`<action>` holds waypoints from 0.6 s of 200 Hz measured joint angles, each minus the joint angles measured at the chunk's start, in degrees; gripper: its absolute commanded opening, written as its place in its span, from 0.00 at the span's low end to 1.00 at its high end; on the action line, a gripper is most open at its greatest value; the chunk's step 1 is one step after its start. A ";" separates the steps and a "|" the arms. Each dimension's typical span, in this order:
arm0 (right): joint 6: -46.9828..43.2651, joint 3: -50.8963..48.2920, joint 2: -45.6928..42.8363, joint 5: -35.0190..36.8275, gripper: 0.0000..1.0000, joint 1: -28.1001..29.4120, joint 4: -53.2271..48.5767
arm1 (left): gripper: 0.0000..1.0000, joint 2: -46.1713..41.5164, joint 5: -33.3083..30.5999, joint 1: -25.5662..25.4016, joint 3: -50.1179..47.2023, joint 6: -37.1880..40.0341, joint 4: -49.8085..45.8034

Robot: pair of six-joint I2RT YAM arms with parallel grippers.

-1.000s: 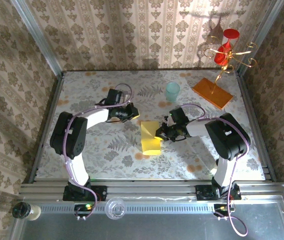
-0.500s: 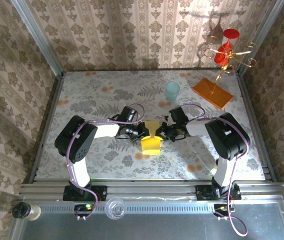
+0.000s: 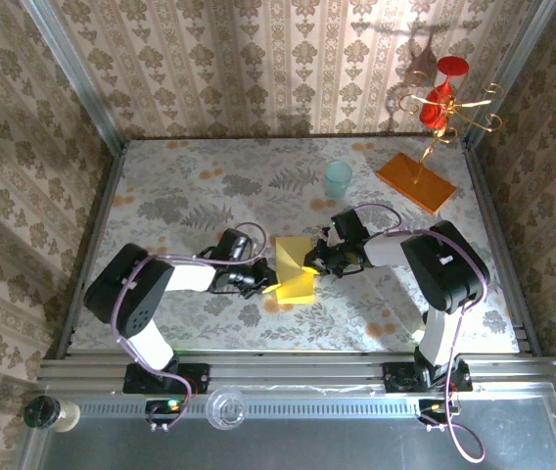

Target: Fold a paper plane with a square sheet of paper (pick it up from the middle)

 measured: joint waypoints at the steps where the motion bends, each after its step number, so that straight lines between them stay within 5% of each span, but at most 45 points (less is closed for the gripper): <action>1: 0.00 0.00 0.00 0.00 0.06 0.00 -0.02 | 0.00 -0.17 0.00 0.09 -0.13 0.00 -0.02; 55: -0.02 -0.17 0.00 0.00 0.06 0.00 0.28 | 0.00 -5.55 -2.67 -1.84 1.95 0.04 -4.57; 120: -0.02 -0.26 0.00 -0.07 0.06 -0.02 0.55 | 0.00 2.89 -2.34 -6.03 7.65 -1.25 -0.20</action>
